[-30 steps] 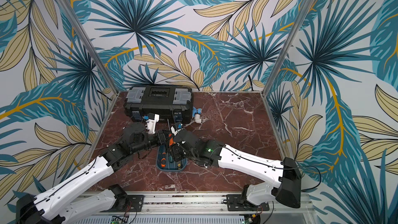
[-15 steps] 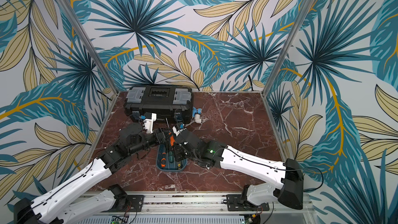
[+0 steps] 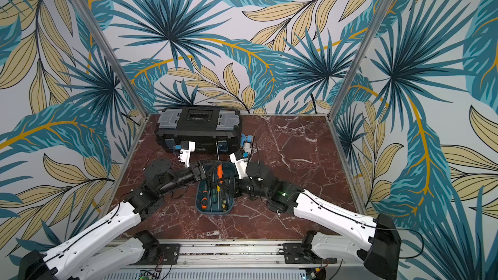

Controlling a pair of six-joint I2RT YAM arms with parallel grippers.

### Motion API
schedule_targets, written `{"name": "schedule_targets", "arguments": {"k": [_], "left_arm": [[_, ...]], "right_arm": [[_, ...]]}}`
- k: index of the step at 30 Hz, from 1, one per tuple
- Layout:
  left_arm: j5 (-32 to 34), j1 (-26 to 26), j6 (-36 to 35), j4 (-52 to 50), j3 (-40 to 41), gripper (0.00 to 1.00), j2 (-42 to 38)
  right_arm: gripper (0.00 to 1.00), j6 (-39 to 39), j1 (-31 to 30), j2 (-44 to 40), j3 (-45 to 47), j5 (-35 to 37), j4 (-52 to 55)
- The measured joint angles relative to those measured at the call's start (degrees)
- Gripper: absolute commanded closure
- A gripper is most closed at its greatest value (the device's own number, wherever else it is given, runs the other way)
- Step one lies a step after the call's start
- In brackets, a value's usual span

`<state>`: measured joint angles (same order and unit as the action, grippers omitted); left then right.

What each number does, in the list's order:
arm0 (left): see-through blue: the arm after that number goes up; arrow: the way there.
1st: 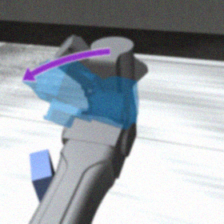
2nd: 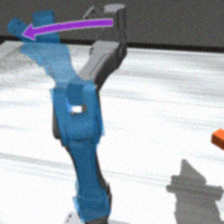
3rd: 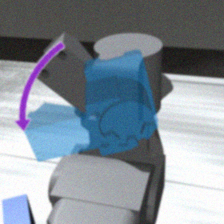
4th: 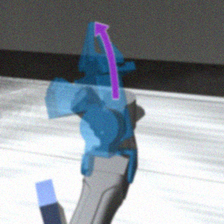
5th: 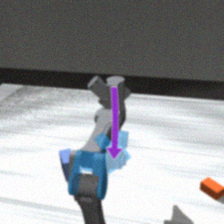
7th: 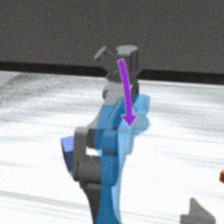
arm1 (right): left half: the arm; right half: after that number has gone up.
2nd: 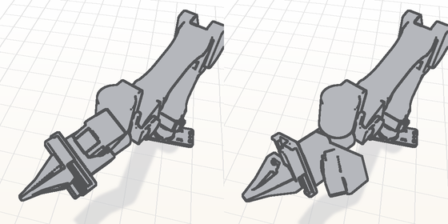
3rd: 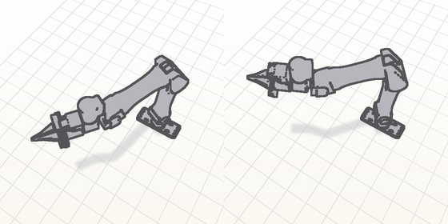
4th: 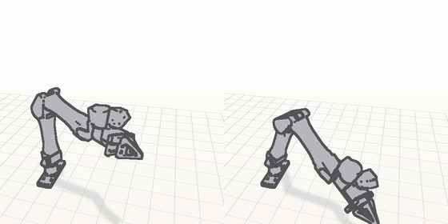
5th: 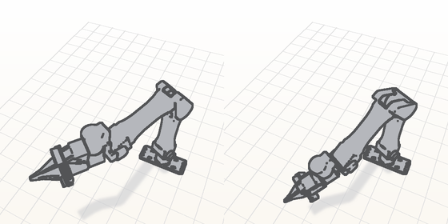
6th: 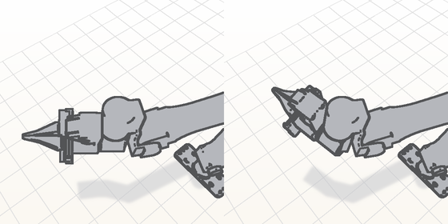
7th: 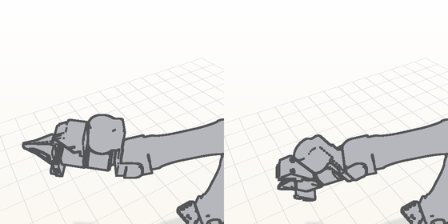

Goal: Put the screwdriver on the desktop into the storage box
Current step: Place the screwdriver in the storage box.

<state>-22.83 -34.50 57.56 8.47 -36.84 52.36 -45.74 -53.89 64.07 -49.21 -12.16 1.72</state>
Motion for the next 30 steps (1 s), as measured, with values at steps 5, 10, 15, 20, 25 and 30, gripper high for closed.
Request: {"name": "schedule_targets", "arguments": {"k": [5, 10, 15, 20, 25, 30], "left_arm": [[-3.54, 0.11, 1.84, 5.68, 1.53, 0.55, 0.79], [-5.88, 0.13, 2.6, 8.76, 1.57, 0.73, 1.75], [-6.36, 0.22, 3.19, 9.64, 1.64, 0.91, 2.47], [-5.46, 0.33, 2.23, 7.15, 1.07, 1.0, 2.51], [-2.54, 0.17, -3.37, -3.58, -2.08, 1.0, 2.97], [1.29, 0.37, -8.02, -12.59, -2.54, 1.0, 3.96]], "right_arm": [[1.0, -2.75, 1.11, -0.44, 2.12, -3.08, -4.94], [1.0, -4.5, 1.53, -0.44, 3.54, -4.7, -7.91], [1.0, -5.4, 1.84, -0.46, 3.67, -5.49, -9.09], [0.82, -5.2, 1.88, -0.48, 3.58, -4.98, -7.8], [0.43, -1.11, 1.86, -1.46, -1.22, 4.37, 7.02], [0.2, -2.25, 6.47, -2.75, -8.2, 26.67, 30.99]]}}
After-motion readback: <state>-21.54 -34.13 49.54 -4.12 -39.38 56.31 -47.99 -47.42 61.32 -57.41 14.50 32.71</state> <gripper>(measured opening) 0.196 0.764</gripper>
